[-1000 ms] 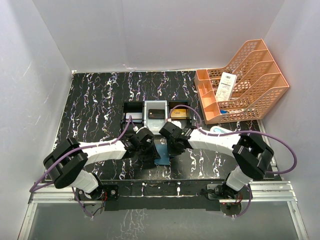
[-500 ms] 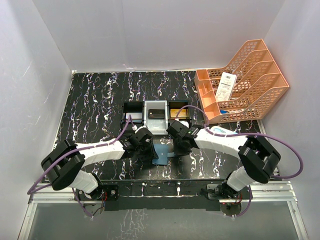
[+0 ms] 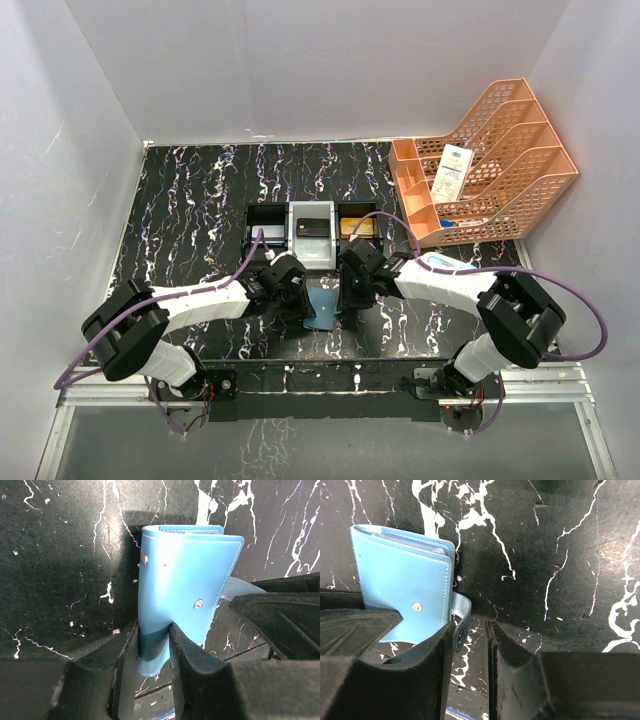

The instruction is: Take the credit cards out of the card holder

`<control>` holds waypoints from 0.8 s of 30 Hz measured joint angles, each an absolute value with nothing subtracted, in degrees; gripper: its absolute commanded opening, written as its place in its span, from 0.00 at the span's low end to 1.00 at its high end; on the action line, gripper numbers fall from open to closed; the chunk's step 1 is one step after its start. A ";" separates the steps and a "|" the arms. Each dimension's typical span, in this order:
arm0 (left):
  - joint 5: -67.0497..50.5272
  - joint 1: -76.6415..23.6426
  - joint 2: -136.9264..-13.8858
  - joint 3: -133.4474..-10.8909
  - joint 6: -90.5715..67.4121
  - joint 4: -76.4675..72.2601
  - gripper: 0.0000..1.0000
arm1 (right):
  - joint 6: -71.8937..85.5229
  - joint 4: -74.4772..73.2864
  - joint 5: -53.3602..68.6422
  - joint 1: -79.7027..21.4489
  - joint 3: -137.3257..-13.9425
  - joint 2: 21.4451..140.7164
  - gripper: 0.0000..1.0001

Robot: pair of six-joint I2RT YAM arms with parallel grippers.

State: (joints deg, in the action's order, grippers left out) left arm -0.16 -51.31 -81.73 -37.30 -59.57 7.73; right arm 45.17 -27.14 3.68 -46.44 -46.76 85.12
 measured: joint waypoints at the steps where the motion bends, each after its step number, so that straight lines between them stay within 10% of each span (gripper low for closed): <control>1: -0.14 -51.31 -81.76 -37.41 -59.55 7.86 0.04 | 45.19 -26.39 4.03 -46.30 -46.37 85.34 0.24; 8: 0.08 -51.22 -81.73 -37.89 -59.61 9.19 0.12 | 44.95 -24.67 5.06 -45.95 -45.71 87.72 0.00; 14: 3.36 -51.27 -79.46 -37.82 -59.55 13.67 0.62 | 44.64 -22.44 6.92 -45.91 -45.08 86.32 0.00; 24: 12.56 -51.00 -63.22 -36.12 -62.04 25.45 0.94 | 42.22 -22.13 11.35 -45.63 -45.25 79.31 0.00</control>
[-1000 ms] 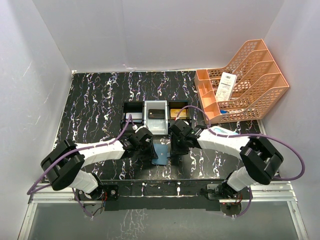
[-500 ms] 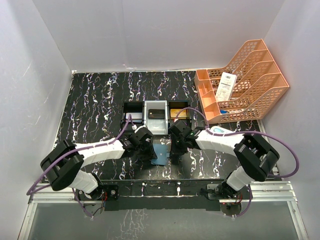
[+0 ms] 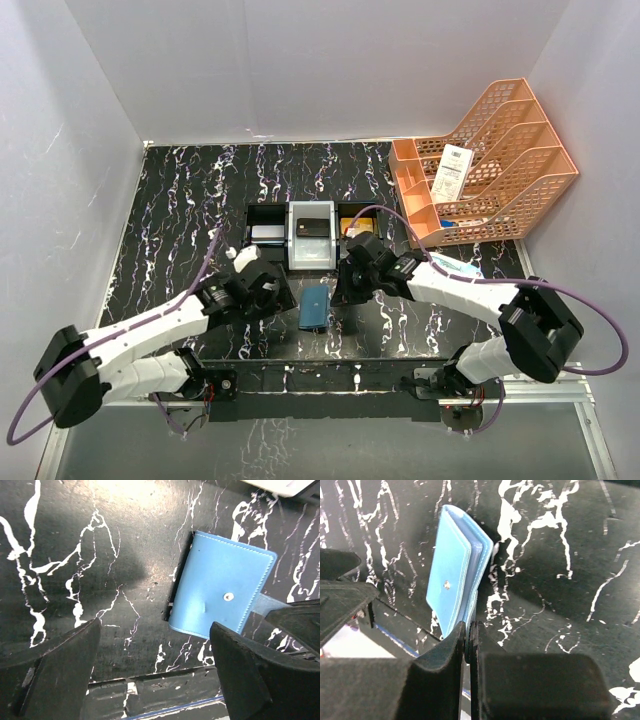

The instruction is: Take the credit cards out of the card holder

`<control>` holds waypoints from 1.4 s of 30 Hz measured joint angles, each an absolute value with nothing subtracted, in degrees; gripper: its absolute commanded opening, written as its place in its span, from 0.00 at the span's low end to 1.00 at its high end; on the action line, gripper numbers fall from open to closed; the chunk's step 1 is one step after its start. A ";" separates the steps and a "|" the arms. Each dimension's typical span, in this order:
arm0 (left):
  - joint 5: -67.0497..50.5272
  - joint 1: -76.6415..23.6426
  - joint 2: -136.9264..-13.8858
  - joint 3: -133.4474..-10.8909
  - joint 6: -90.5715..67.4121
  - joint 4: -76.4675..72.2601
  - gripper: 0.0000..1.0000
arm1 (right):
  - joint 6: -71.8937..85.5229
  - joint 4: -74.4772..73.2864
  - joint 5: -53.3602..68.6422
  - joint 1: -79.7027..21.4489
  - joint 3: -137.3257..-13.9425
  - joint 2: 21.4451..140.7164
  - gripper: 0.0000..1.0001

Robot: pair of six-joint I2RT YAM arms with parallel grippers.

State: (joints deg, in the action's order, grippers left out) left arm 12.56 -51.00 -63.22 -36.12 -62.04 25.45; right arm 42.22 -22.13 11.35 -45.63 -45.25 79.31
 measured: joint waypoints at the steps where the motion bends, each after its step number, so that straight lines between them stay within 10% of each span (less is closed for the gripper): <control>1: 13.21 -51.00 -61.56 -36.10 -62.19 26.26 0.96 | 42.09 -21.93 12.34 -45.63 -45.36 79.20 0.00; 42: 4.40 -51.00 -63.40 -36.49 -56.93 17.63 0.84 | 42.92 -11.90 22.39 -39.35 -35.70 76.51 0.00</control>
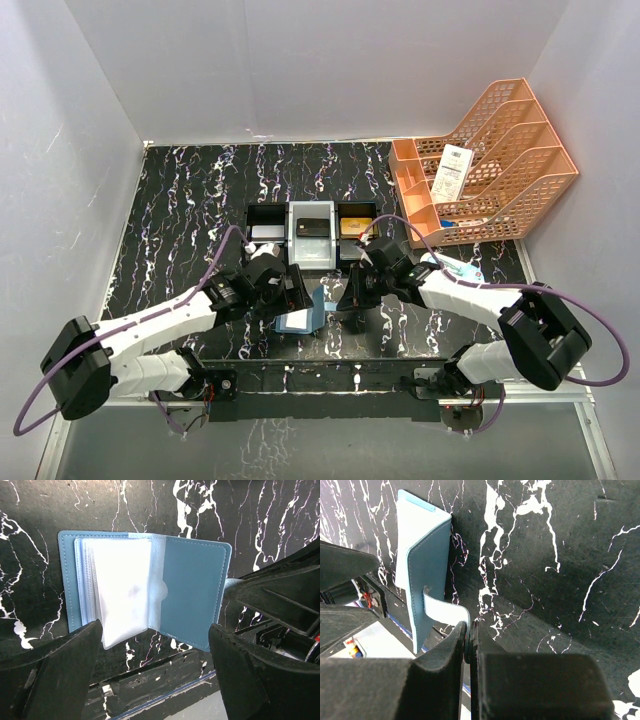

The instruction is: Take the credit cards out of the card holder

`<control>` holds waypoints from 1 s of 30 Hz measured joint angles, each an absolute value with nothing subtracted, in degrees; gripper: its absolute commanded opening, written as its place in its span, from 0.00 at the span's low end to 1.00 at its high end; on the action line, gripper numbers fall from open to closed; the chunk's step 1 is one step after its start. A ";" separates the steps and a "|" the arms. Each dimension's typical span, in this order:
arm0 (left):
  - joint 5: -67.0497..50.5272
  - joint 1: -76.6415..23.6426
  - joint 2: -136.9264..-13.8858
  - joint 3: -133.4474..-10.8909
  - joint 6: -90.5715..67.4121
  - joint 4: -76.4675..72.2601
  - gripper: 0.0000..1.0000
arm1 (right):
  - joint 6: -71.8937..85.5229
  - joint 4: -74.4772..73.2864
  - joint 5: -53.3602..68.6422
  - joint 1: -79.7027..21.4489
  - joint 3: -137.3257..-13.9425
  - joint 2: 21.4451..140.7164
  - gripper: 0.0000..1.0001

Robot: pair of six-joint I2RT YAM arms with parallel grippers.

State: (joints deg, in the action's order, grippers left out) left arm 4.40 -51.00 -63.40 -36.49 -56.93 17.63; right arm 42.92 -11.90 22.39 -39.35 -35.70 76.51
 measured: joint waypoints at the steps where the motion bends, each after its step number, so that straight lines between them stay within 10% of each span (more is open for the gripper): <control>1: 4.01 -51.00 -64.07 -36.49 -56.90 17.26 0.83 | 42.83 -11.97 22.26 -39.31 -35.70 76.58 0.00; 30: 2.07 -51.00 -68.62 -33.63 -58.48 13.61 0.67 | 42.72 -11.94 20.47 -39.29 -35.29 79.24 0.00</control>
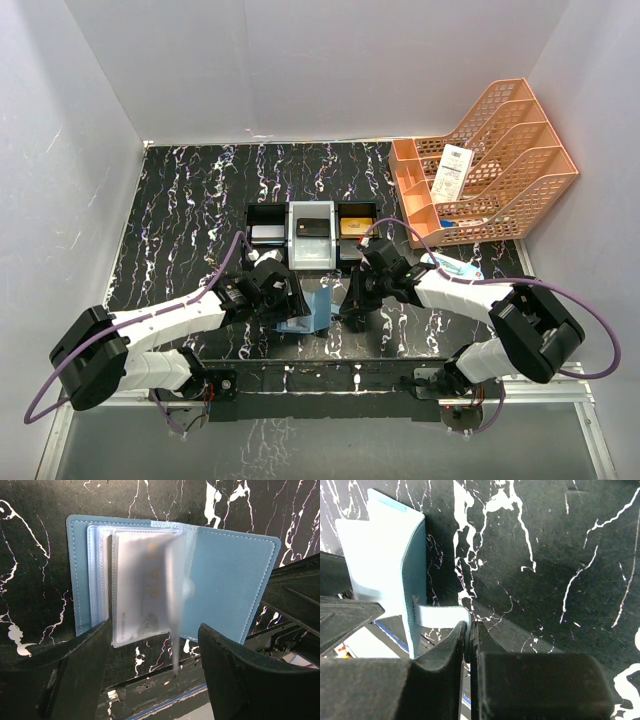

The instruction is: Take the credit cards out of the card holder

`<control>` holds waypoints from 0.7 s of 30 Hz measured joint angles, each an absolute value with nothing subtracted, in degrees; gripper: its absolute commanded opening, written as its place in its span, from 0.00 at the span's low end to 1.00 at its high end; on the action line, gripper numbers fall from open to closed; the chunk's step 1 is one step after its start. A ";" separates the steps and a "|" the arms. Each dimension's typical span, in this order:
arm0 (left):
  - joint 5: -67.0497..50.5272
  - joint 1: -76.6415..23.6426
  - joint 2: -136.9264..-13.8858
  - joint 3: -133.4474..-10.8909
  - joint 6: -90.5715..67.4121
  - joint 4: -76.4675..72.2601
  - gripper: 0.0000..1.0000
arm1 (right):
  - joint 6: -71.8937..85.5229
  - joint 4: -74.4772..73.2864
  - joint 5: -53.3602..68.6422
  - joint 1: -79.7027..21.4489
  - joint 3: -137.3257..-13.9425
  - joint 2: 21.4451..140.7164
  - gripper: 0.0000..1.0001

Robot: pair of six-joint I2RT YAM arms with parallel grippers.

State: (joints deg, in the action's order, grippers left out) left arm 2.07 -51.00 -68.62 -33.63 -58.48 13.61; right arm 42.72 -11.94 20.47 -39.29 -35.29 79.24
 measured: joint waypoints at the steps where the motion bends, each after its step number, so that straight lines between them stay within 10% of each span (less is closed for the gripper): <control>1: 2.07 -51.00 -68.71 -33.63 -58.50 13.61 0.67 | 42.74 -11.88 20.45 -39.29 -35.07 79.24 0.00; 21: 3.86 -51.00 -69.23 -36.77 -58.50 17.58 0.78 | 42.72 -11.94 19.84 -39.27 -34.92 80.25 0.01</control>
State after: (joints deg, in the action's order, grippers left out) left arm 3.86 -51.00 -69.23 -36.77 -58.50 17.58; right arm 42.72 -11.94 19.84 -39.27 -34.92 80.25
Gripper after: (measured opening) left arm 0.782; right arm 0.034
